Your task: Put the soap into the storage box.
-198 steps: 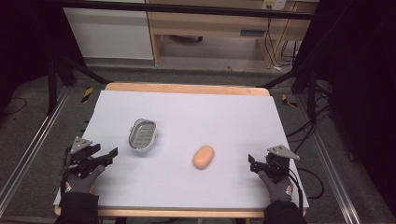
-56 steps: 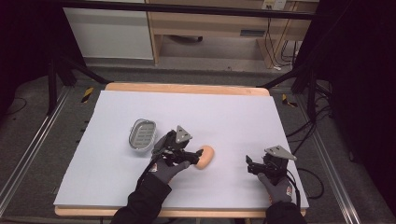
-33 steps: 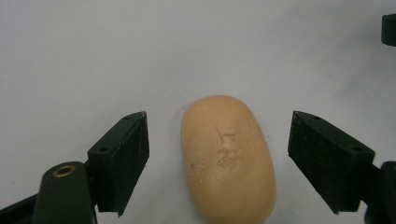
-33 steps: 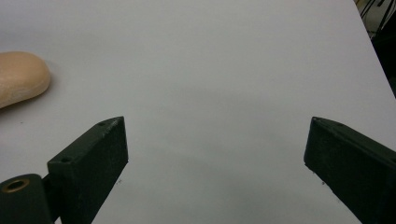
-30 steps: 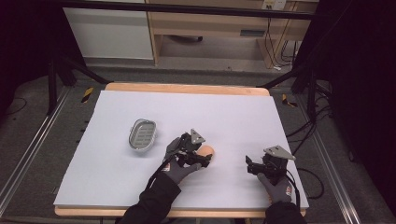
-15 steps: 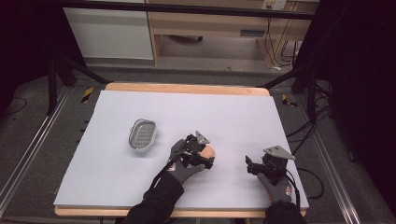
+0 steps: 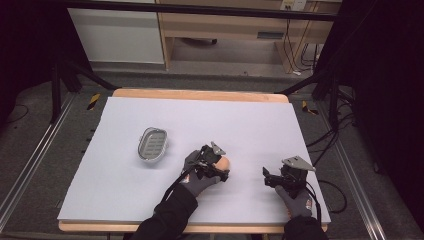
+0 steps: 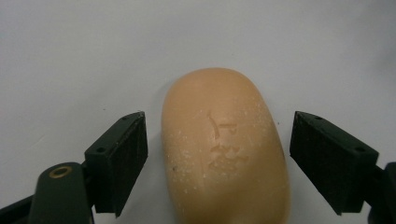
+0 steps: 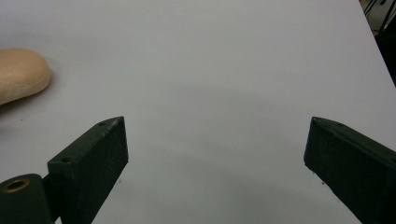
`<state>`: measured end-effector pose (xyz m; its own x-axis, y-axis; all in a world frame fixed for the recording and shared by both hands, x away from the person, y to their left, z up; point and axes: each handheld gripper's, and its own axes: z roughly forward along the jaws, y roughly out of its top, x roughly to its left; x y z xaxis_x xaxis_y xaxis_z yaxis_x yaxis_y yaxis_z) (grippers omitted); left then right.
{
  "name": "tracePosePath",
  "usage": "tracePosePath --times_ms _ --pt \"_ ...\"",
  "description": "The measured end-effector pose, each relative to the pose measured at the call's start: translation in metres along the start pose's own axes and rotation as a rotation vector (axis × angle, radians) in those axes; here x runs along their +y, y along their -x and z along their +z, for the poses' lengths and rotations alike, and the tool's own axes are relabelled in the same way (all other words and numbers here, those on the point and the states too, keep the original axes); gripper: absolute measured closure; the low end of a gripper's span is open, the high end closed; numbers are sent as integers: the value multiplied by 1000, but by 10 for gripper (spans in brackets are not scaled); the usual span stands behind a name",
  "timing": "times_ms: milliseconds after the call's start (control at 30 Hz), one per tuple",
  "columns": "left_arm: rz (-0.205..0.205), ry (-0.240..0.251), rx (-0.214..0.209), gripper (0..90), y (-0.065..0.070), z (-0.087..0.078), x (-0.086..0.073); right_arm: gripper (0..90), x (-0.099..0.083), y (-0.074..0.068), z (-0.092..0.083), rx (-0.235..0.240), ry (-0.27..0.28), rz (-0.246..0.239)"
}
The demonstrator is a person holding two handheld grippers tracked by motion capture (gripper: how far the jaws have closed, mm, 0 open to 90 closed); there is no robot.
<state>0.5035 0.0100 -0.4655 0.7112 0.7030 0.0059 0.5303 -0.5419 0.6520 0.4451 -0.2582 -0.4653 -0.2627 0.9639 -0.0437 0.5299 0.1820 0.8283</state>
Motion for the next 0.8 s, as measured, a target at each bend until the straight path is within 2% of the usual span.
tracePosePath --times_ms 467,600,800 --pt "-2 -36 -7 236 -1 8 0 63 0 0 1 1 -4 -5" --pt "7 -38 8 244 1 9 0 64 0 0 1 -1 -4 -4" --pt "8 -43 9 272 2 9 1 63 0 0 1 -1 -4 -4"
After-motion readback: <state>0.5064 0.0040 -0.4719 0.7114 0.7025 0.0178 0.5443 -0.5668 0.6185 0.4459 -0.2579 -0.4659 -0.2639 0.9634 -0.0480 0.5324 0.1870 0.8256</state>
